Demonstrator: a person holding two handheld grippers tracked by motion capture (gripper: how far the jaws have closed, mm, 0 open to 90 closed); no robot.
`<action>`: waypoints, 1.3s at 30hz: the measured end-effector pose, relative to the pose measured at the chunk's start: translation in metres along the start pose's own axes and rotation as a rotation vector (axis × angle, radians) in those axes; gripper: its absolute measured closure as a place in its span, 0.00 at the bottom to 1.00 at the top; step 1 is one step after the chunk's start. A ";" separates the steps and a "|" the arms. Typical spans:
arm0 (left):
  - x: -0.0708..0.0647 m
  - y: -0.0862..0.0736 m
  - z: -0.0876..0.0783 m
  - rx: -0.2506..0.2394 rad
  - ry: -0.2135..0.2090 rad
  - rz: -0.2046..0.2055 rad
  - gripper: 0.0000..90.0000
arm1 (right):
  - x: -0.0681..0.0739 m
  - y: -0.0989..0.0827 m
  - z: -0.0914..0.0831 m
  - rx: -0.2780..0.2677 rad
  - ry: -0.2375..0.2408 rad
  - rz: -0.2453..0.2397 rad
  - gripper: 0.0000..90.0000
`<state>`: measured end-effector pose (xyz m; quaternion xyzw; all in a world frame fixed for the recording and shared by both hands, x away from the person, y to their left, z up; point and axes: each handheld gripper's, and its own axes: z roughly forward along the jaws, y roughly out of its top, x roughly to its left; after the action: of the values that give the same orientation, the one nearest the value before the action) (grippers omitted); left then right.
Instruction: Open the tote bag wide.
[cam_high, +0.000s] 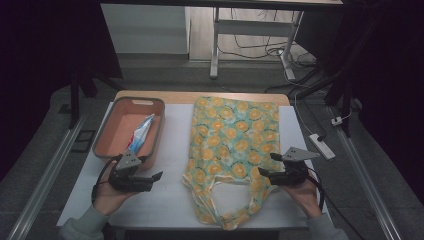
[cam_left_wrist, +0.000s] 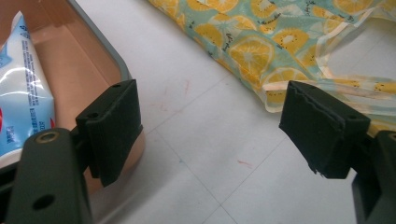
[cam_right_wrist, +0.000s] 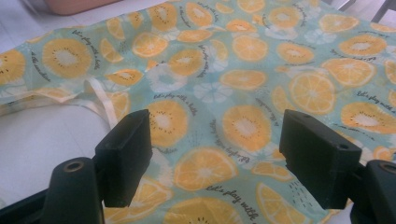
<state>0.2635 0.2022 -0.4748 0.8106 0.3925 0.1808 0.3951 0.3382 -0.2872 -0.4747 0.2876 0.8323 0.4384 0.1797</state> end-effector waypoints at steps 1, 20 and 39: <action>0.000 0.000 0.000 0.001 -0.002 0.002 0.23 | 0.000 0.000 0.000 -0.001 -0.003 -0.001 0.28; -0.006 0.001 0.009 0.037 -0.018 0.025 0.23 | 0.005 0.006 -0.001 0.036 0.002 -0.032 0.30; -0.046 0.030 0.046 0.083 -0.170 0.189 0.25 | 0.015 0.010 0.001 0.106 0.037 -0.080 0.31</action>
<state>0.2769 0.1320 -0.4792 0.8720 0.2867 0.1313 0.3743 0.3299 -0.2725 -0.4676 0.2553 0.8683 0.3915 0.1663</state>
